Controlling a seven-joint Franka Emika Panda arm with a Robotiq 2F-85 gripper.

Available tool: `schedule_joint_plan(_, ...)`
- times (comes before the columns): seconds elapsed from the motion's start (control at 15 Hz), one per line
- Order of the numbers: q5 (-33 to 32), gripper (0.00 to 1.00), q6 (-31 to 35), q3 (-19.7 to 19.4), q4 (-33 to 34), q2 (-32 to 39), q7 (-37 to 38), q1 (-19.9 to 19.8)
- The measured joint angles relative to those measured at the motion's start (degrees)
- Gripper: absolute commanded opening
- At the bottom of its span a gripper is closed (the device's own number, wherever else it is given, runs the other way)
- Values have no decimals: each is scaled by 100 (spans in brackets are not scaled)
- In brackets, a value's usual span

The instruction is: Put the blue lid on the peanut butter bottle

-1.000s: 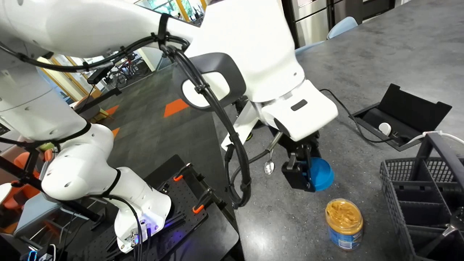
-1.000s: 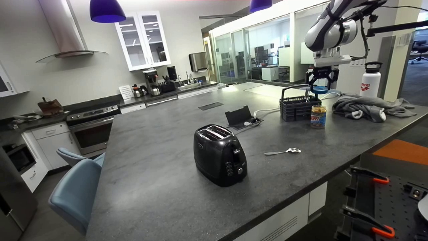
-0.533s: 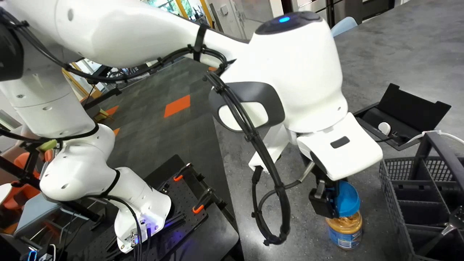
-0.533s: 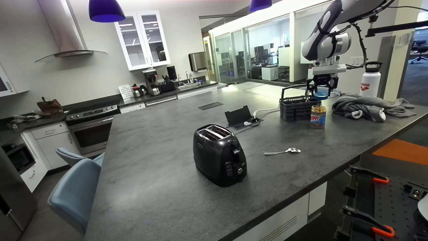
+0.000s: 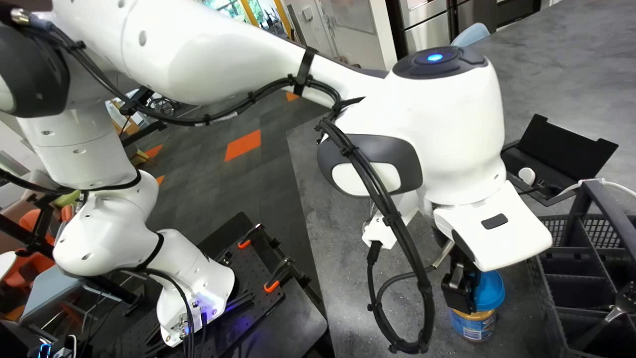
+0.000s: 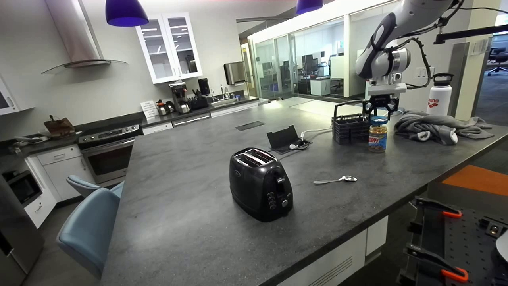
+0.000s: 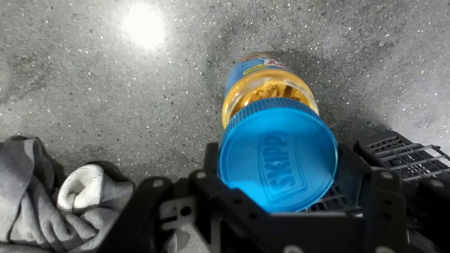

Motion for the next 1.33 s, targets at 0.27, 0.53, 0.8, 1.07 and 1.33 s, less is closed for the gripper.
schedule_joint_plan(0.27,1,55,-220,33,112,100,0,-5)
schedule_joint_plan(0.53,1,55,-250,43,142,159,0,-5)
schedule_joint_plan(0.8,1,55,-250,44,142,192,0,-5)
schedule_joint_plan(1.07,1,55,-250,44,142,232,0,-4)
schedule_joint_plan(1.33,-2,55,-250,44,142,253,1,-2)
